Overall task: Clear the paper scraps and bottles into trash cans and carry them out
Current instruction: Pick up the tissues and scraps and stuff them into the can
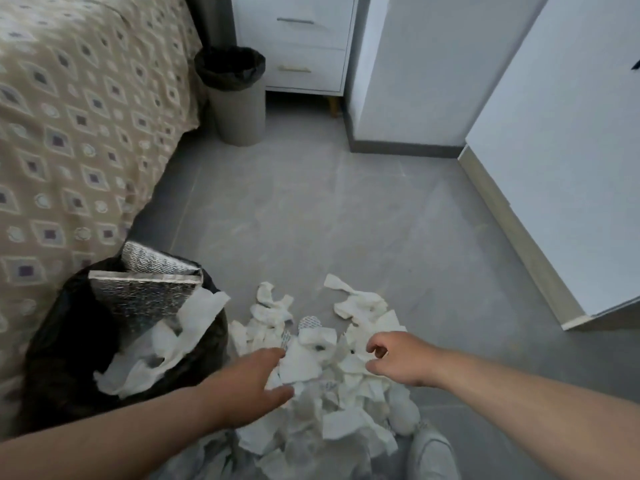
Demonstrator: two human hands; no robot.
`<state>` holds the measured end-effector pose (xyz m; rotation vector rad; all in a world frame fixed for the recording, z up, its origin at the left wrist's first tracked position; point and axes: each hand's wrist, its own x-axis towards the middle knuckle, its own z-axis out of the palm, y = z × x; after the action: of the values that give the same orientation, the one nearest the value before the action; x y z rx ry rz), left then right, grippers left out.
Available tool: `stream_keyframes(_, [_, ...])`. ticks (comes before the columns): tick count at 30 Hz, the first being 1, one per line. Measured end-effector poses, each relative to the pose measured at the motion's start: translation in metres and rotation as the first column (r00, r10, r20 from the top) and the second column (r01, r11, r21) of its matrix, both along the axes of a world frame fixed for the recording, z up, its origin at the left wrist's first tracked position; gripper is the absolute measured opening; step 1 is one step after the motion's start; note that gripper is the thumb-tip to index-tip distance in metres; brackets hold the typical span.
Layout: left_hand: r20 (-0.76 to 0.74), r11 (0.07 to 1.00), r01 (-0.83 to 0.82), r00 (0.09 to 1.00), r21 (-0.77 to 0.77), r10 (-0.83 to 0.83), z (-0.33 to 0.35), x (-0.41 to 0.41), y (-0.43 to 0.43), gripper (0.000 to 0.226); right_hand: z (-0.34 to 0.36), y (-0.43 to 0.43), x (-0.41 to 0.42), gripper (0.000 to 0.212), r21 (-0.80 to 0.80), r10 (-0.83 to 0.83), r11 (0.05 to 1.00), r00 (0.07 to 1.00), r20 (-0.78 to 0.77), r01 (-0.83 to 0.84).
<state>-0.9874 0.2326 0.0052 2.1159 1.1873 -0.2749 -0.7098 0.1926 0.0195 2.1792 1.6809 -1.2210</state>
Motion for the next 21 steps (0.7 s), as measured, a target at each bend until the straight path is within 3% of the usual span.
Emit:
stream_keyframes(2, [-0.056,0.982,-0.169,0.985,-0.088,0.165,-0.040,0.022,-0.007,0.071,-0.019,0.002,0.005,0.049,-0.035,0.043,0.999,0.998,0.046,-0.041])
stream_keyframes(7, [-0.166,0.899,-0.438,0.887,-0.014,0.430,-0.089,0.040,-0.007,0.086,-0.057,-0.002,0.010,0.054,-0.088,0.055,0.995,0.997,0.060,-0.049])
stream_keyframes(10, [-0.201,0.789,-0.609,0.786,-0.082,0.585,-0.111,0.044,-0.004,0.097,-0.072,-0.003,0.012,0.053,-0.047,0.058,0.997,0.995,0.083,-0.054])
stream_keyframes(13, [-0.212,0.735,-0.664,0.744,-0.135,0.633,-0.127,0.051,-0.004,0.102,-0.084,-0.004,0.015,0.050,0.040,-0.003,0.999,0.994,0.105,-0.001])
stream_keyframes(17, [-0.221,0.770,-0.634,0.764,-0.077,0.606,-0.136,0.051,-0.001,0.068,-0.096,-0.005,0.020,0.062,0.117,-0.039,0.993,0.991,0.127,0.024])
stream_keyframes(19, [-0.196,0.786,-0.616,0.778,-0.051,0.597,-0.140,0.048,0.000,0.043,-0.100,-0.004,0.019,0.075,0.077,-0.049,0.996,0.992,0.120,0.040])
stream_keyframes(21, [-0.168,0.802,-0.597,0.793,-0.025,0.586,-0.145,0.044,-0.001,0.034,-0.106,-0.004,0.017,0.089,-0.007,-0.066,0.998,0.993,0.095,0.067])
